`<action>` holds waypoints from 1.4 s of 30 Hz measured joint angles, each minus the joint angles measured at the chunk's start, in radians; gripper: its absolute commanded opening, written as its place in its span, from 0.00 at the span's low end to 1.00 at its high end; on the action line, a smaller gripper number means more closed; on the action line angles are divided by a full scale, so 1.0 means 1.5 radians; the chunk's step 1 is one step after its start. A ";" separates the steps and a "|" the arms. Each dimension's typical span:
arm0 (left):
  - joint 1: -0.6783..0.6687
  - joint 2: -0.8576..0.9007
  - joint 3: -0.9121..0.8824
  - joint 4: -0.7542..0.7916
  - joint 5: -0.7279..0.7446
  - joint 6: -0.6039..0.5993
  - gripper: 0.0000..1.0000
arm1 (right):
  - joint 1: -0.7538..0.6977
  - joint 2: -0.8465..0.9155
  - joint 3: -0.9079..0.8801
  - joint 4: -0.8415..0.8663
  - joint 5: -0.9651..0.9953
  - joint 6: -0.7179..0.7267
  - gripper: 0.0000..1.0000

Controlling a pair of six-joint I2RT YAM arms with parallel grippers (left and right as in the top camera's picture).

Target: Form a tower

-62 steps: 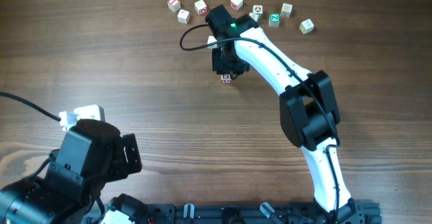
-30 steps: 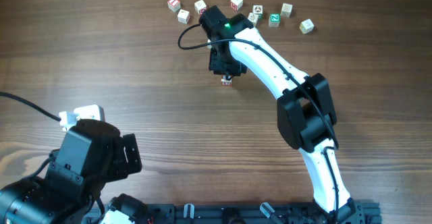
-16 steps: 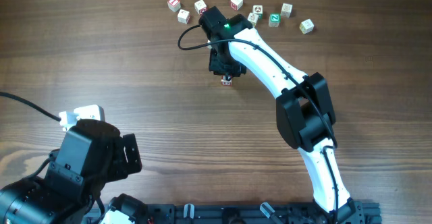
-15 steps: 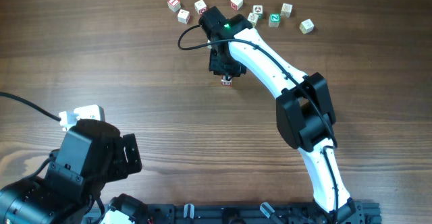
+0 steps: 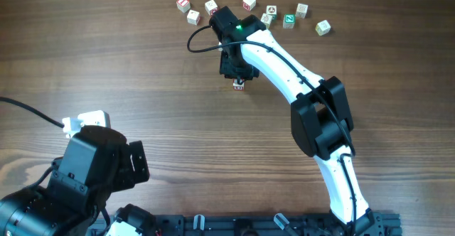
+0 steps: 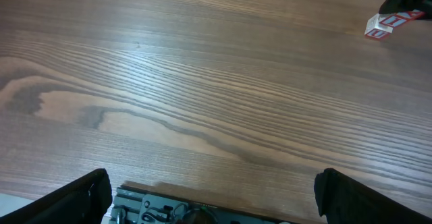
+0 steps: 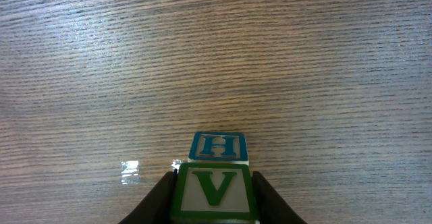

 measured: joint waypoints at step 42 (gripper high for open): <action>0.000 0.000 0.000 0.000 0.000 0.000 1.00 | -0.002 0.000 -0.021 0.024 -0.009 -0.038 0.14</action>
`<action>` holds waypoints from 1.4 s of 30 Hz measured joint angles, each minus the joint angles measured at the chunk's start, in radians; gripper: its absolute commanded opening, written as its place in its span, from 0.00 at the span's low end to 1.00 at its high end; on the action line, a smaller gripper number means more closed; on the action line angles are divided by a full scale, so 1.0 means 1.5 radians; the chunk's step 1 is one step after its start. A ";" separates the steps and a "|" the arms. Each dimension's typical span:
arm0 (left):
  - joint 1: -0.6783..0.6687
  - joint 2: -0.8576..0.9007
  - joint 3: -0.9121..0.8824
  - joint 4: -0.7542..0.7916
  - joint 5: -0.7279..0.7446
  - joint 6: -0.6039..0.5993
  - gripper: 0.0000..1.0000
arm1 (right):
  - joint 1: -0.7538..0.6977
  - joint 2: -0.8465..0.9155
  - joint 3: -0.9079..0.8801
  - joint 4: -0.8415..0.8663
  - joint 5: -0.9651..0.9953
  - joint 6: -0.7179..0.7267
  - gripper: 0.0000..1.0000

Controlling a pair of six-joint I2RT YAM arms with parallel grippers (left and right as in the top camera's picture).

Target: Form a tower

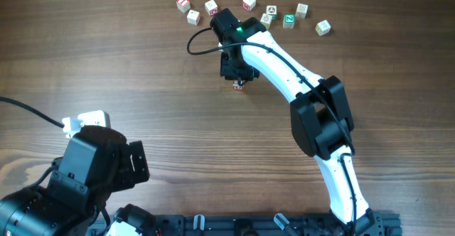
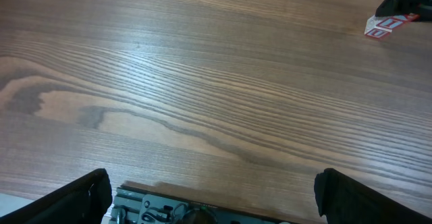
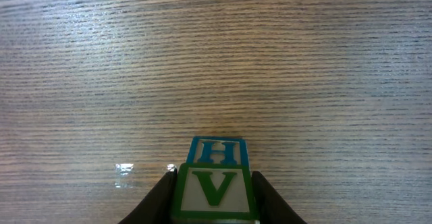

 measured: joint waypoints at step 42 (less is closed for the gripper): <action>0.000 0.000 0.000 0.000 0.000 0.000 1.00 | 0.000 -0.050 0.006 -0.032 0.022 0.184 0.05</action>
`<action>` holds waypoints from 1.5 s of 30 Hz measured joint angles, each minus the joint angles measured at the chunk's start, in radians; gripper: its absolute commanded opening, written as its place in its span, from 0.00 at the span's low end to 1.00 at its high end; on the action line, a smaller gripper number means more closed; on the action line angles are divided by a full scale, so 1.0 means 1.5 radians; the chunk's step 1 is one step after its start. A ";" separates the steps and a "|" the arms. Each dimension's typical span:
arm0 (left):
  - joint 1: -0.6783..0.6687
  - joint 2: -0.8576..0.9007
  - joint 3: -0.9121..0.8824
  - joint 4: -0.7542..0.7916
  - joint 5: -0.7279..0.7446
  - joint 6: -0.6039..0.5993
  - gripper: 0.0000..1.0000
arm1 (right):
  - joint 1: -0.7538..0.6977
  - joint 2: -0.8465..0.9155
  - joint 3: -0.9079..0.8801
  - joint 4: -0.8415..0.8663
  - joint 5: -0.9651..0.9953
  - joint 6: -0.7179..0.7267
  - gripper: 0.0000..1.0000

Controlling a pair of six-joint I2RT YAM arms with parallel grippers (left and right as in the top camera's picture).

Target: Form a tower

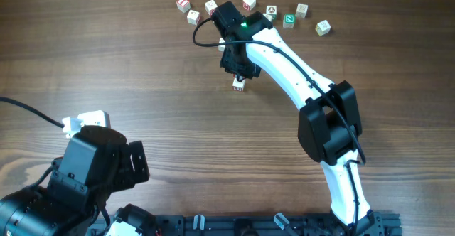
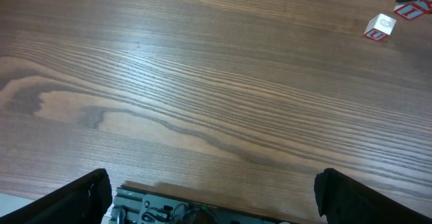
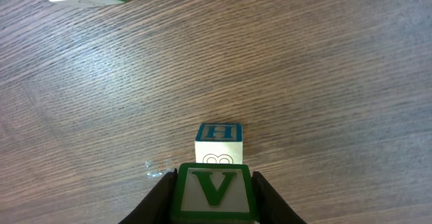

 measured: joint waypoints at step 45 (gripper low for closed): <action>0.000 0.000 0.000 0.000 0.000 0.000 1.00 | -0.004 0.008 -0.023 0.005 -0.022 0.040 0.04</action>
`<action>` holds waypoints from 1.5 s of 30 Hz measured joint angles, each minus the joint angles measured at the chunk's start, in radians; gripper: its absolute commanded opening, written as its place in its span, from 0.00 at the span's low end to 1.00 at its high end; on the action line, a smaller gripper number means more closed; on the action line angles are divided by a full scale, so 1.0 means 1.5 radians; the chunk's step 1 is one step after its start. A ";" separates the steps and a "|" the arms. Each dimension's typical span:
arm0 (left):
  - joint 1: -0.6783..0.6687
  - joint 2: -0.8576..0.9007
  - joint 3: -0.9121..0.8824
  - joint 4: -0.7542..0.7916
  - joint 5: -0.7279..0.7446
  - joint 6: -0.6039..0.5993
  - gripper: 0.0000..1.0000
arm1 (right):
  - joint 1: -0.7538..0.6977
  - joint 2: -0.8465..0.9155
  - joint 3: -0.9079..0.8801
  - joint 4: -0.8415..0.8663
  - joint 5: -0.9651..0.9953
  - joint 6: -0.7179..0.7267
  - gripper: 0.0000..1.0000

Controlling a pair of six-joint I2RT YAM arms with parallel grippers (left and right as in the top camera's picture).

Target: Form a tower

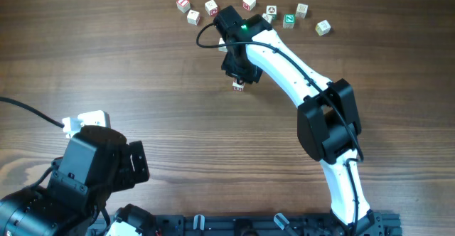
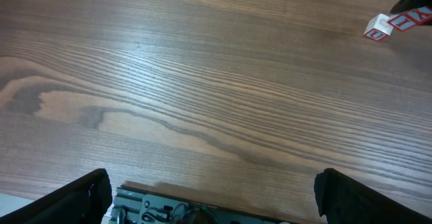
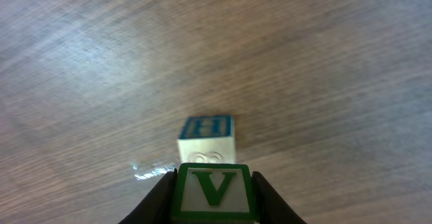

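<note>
My right gripper (image 3: 214, 198) is shut on a wooden block with a green V (image 3: 214, 183). Just past it on the table stands a block with a blue H on top (image 3: 206, 137), its pale side facing the camera; the picture is blurred. From overhead the right gripper (image 1: 238, 71) hangs over that block (image 1: 239, 87). In the left wrist view the standing block (image 2: 376, 28) lies far right, with the held block (image 2: 412, 18) slightly above and beside it. My left gripper (image 2: 212, 197) is open and holds nothing.
Several loose letter blocks lie in a row at the back of the table, among them a red-marked one (image 1: 183, 3), a green one (image 1: 288, 20) and a pale one (image 1: 323, 27). A white box (image 1: 89, 119) sits by the left arm.
The right gripper, still holding the V block, has shifted slightly closer to the H block. The H block has stayed in place. The left arm has not moved.
The right gripper held the V block low and close against the H block at the two oldest moments. Later it held the V block higher and back, with the H block's side showing. Now it is a little nearer again, still gripping.
</note>
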 measured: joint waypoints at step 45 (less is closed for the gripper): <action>0.000 0.000 0.000 0.000 0.000 0.000 1.00 | 0.000 0.033 0.000 0.020 -0.018 -0.045 0.34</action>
